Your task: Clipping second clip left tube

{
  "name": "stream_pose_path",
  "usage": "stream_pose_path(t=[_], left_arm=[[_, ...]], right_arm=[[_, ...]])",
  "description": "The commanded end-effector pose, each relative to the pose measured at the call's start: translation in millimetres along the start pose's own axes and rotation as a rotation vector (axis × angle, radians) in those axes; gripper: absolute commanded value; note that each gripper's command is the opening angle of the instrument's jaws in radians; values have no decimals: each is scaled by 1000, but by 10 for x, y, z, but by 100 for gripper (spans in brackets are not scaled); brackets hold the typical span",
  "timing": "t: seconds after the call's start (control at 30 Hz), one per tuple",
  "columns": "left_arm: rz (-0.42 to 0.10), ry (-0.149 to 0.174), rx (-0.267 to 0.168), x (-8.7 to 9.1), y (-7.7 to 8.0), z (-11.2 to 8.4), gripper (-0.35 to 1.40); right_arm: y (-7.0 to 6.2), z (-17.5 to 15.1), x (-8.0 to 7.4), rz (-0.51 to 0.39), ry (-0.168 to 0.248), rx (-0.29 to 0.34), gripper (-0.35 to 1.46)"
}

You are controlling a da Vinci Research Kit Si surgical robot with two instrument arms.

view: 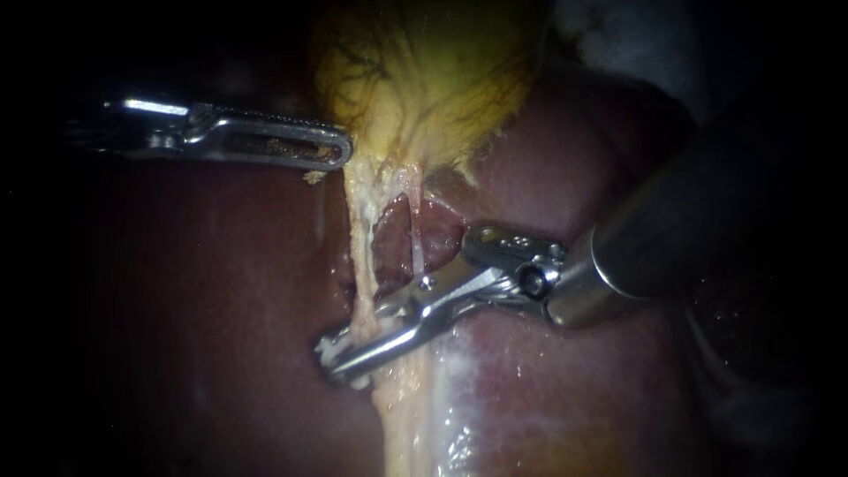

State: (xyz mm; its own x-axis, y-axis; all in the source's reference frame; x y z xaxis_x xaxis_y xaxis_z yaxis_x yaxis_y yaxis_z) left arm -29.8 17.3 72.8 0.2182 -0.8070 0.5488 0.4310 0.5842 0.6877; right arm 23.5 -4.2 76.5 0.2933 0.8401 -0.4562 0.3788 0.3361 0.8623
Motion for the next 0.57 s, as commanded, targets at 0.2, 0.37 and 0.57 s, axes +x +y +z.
stream_pose_path(t=[0.2, 0.37, 0.57], left_arm=[[0, 0, 0, 0, 0, 0, -35], [0, 0, 0, 0, 0, 0, -35], [0, 0, 0, 0, 0, 0, -35]], right_arm=[[1, 2, -1, 0, -1, 0, -35], [1, 3, -1, -1, -15, -11, -35], [1, 3, -1, -1, -15, -11, -35]])
